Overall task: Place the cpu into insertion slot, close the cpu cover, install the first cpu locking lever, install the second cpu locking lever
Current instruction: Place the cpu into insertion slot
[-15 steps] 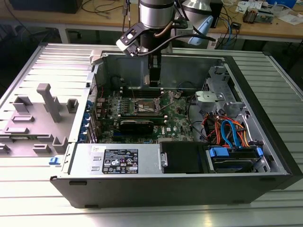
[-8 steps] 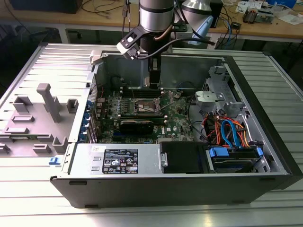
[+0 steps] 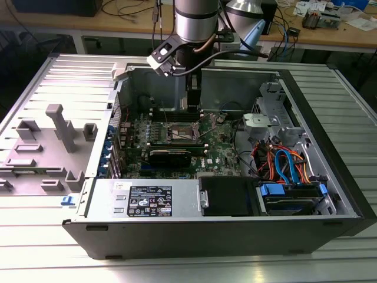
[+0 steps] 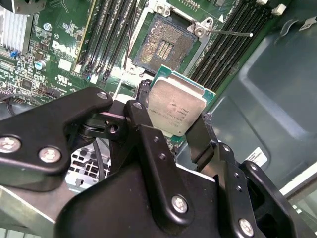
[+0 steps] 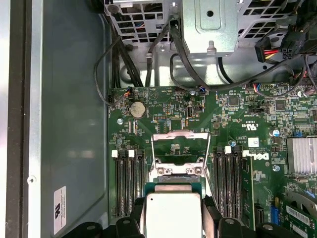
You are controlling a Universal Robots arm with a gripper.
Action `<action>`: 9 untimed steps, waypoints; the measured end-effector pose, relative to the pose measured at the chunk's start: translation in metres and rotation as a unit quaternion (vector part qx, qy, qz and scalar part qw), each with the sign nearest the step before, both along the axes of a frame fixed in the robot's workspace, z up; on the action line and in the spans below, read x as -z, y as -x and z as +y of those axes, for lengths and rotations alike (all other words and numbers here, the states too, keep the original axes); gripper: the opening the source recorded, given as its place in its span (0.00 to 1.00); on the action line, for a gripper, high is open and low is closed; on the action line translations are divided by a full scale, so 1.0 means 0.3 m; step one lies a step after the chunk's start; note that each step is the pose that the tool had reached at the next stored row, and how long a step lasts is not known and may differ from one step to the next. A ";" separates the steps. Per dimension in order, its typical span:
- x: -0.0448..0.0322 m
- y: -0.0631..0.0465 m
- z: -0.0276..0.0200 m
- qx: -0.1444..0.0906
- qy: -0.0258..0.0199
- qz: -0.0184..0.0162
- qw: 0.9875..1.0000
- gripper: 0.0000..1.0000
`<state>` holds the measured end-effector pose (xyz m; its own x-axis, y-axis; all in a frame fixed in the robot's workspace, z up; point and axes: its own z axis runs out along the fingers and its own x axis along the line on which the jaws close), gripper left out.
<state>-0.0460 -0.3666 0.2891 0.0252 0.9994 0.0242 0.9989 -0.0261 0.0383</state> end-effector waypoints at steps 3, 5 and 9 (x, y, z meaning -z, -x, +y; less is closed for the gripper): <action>0.000 0.000 0.000 0.000 0.000 0.000 1.000 0.54; 0.001 0.000 0.000 0.000 0.000 0.000 1.000 0.54; 0.009 0.000 0.000 0.000 0.000 0.000 1.000 0.54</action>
